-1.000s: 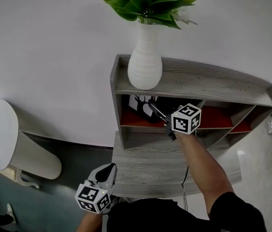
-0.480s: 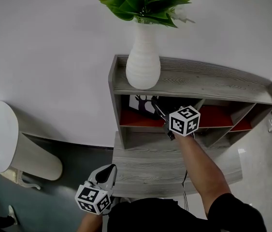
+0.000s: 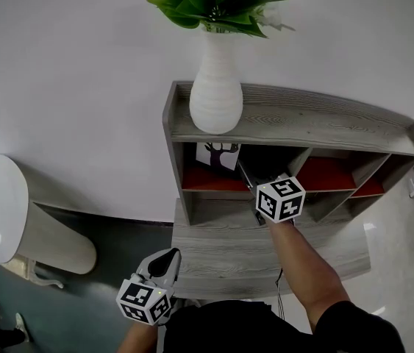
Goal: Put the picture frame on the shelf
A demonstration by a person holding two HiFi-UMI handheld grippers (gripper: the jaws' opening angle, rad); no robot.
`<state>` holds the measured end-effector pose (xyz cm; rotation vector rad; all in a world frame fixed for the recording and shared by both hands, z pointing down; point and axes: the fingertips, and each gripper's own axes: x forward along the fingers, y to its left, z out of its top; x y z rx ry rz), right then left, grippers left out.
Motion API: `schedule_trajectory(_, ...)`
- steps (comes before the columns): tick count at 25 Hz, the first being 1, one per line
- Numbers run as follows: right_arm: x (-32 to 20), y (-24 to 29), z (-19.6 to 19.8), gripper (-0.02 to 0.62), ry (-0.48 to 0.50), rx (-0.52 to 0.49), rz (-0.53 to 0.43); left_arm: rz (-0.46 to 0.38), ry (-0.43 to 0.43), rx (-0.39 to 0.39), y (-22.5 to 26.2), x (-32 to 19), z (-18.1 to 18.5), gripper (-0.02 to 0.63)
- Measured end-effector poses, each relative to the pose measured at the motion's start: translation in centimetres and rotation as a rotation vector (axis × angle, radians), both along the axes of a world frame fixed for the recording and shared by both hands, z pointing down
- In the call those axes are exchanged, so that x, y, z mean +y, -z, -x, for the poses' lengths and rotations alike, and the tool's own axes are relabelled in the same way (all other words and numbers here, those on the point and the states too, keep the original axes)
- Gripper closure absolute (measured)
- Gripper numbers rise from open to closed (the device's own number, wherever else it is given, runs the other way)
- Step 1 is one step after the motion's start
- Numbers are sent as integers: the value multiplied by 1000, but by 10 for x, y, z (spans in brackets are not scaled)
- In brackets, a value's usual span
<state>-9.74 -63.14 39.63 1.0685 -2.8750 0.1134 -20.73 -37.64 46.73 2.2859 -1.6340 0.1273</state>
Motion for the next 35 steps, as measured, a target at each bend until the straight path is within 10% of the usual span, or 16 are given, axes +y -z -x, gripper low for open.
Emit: schedule_trajectory(35, -13, 11, -17, 440, -113, 71, -34, -4, -119, 23, -1, -5, -12, 597)
